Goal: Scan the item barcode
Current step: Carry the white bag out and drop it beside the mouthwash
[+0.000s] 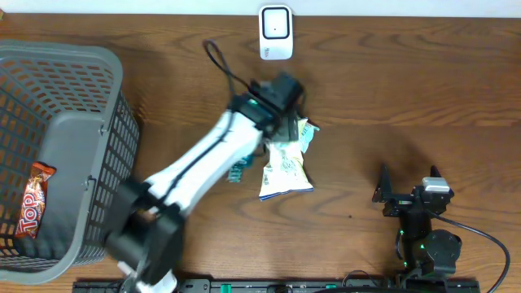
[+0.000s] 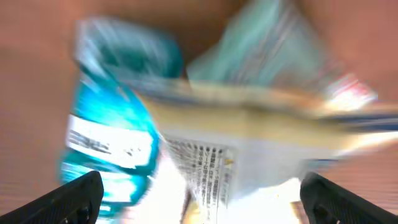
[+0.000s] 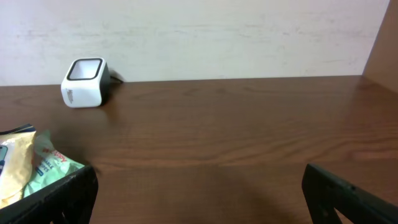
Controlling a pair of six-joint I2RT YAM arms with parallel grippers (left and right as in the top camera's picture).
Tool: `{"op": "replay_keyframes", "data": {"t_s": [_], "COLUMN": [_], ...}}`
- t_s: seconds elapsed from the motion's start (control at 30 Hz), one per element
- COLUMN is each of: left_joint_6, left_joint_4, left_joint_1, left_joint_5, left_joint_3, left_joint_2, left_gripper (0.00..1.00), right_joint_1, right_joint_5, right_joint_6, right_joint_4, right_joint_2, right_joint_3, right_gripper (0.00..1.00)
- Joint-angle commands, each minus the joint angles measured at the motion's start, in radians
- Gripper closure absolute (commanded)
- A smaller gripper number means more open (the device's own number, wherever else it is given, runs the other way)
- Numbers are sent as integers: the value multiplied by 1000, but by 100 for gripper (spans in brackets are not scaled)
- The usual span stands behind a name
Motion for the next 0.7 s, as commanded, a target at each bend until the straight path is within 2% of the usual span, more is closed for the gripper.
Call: {"op": "replay_keyframes", "data": {"t_s": [0.0,0.13,0.27,0.4,0.53,0.67], "left_joint_6": [156,283,288,285,164,55], "left_joint_4": [-6,-6,-54,-175,-296,-307], "left_joint_1": [75,208,382,576,797,972], "left_joint_5": [-86,-95,-237,-308,-307,-306], "left_joint_3": [89,119,119,116,81,-32], "left_joint_2": [-174,-319,-437,-499,-501,-500], "left_gripper": [1,2,2,2,2,2], "right_joint_1": [4,4,4,4,4,4], "right_joint_5": [-2,-2,-2,-2,-2,-2], "right_joint_6": [10,10,10,10,10,10], "right_joint_4": [-3,-3,-3,-3,-3,-3], "right_joint_2": [-4,-4,-4,-4,-4,-4], "right_joint_3": [-2,-2,-2,-2,-2,-2], "right_gripper": [1,1,1,1,1,1]}}
